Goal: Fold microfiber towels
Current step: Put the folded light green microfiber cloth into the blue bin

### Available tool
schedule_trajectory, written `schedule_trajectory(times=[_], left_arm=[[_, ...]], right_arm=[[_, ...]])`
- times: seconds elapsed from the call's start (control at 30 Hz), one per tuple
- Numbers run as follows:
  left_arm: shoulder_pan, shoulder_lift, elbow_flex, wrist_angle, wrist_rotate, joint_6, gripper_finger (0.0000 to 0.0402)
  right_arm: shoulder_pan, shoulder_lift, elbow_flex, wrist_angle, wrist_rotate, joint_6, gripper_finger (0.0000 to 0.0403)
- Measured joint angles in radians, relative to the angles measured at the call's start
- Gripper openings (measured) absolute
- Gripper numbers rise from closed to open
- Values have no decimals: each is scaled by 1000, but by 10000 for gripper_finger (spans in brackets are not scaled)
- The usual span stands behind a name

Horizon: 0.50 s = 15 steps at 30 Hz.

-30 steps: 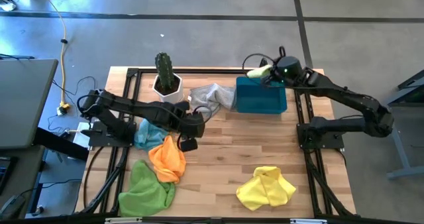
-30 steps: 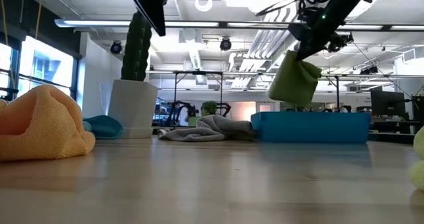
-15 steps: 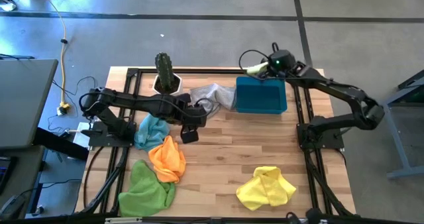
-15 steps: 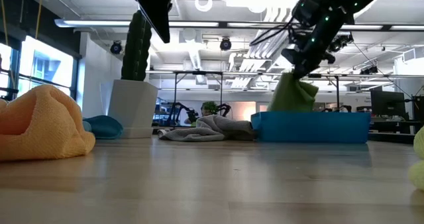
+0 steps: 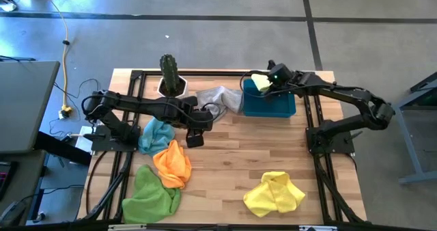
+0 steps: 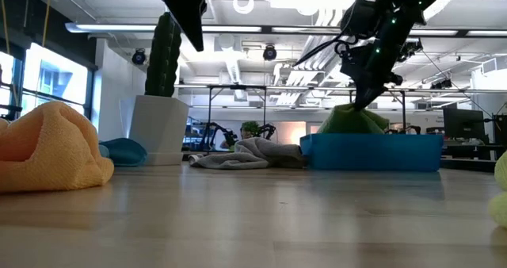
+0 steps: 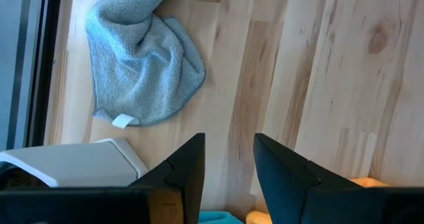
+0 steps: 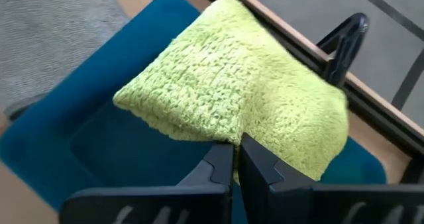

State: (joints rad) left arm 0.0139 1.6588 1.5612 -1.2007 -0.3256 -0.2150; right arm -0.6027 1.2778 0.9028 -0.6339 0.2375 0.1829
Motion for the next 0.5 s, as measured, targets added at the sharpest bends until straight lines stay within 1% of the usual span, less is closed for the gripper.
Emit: schedule_trajectory(times=[0.13, 0.3, 0.5], left_arm=[[-4, 0, 0, 0, 0, -28, 119], [-23, 0, 0, 0, 0, -43, 119], [-45, 0, 0, 4, 0, -43, 119]], right_arm=[[34, 0, 0, -18, 0, 6, 0], [61, 3, -1, -46, 1, 53, 0], [106, 67, -1, -90, 0, 90, 0]])
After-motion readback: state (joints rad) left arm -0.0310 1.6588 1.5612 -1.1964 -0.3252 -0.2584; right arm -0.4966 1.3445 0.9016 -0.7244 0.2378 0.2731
